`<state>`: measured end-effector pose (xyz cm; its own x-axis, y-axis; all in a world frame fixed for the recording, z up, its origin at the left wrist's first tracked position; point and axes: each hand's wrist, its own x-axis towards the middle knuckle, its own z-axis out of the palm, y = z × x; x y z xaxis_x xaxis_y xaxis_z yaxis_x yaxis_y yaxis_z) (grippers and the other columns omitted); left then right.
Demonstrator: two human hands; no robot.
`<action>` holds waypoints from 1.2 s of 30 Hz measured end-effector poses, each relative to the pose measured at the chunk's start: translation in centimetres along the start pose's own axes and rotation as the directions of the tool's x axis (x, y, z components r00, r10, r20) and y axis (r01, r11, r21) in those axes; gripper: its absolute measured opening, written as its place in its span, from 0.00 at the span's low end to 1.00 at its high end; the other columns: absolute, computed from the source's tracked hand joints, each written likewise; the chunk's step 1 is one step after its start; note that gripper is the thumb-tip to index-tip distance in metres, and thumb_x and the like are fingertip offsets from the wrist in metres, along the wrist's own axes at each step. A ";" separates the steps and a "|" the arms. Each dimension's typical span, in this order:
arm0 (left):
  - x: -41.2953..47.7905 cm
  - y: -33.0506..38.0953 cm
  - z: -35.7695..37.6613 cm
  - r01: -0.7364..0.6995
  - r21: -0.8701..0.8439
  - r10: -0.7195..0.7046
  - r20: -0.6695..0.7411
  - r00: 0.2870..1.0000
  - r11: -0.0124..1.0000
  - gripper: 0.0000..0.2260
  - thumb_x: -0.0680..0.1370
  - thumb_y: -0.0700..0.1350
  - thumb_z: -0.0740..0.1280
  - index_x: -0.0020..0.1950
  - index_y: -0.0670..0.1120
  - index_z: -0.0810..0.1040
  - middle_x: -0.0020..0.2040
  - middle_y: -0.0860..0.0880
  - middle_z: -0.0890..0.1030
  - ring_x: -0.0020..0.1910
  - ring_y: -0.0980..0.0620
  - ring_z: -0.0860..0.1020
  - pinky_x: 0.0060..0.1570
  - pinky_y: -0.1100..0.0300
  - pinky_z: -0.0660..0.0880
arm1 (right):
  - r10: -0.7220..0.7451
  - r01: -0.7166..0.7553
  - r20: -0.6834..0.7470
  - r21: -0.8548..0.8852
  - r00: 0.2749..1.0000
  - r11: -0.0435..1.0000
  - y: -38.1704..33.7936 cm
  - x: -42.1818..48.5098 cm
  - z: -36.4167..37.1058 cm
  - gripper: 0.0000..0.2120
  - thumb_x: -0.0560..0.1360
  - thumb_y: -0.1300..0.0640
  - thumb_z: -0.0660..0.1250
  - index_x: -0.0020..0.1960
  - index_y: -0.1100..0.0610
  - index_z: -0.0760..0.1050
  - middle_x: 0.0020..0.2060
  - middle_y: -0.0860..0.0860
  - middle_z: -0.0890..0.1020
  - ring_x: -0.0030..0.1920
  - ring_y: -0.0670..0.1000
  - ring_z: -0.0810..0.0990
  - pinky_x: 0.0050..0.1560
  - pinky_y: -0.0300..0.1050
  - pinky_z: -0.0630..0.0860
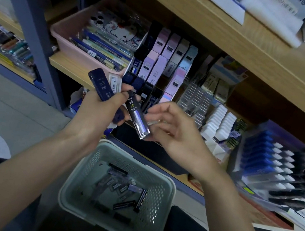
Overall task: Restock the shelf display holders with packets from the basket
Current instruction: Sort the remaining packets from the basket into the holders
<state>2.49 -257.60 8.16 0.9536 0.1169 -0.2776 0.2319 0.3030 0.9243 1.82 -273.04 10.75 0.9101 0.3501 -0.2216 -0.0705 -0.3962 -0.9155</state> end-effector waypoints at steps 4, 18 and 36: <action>-0.2 0.2 -0.9 -0.131 0.148 0.125 0.050 0.991 0.980 0.10 0.80 0.38 0.60 0.44 0.50 0.76 0.31 0.53 0.80 0.25 0.56 0.71 0.27 0.64 0.69 | 0.043 -0.040 -0.018 0.134 0.999 0.990 -0.3 0.9 1.8 0.09 0.80 0.64 0.57 0.53 0.50 0.69 0.46 0.52 0.81 0.41 0.47 0.82 0.43 0.42 0.80; 0.1 0.3 -4.0 -0.192 0.274 0.172 0.094 0.981 0.943 0.06 0.78 0.38 0.63 0.50 0.46 0.79 0.26 0.52 0.78 0.24 0.59 0.73 0.25 0.68 0.69 | -0.073 0.070 -0.003 -0.247 0.997 0.966 0.2 3.6 4.1 0.03 0.76 0.56 0.67 0.47 0.54 0.74 0.37 0.51 0.82 0.43 0.53 0.81 0.49 0.52 0.77; 0.8 -0.1 -4.0 0.016 0.242 -0.040 0.096 0.995 0.970 0.06 0.79 0.45 0.63 0.43 0.48 0.74 0.26 0.51 0.71 0.23 0.57 0.70 0.23 0.67 0.66 | -0.358 -0.013 -0.336 -0.744 0.871 0.668 1.8 4.9 0.0 0.11 0.80 0.55 0.60 0.61 0.54 0.73 0.47 0.51 0.79 0.45 0.51 0.78 0.43 0.46 0.75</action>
<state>2.41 -253.74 6.80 0.9576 0.0128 -0.2879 0.2864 0.0667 0.9558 6.20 -272.05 8.00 0.9554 0.1611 0.2475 0.2449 -0.9007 -0.3588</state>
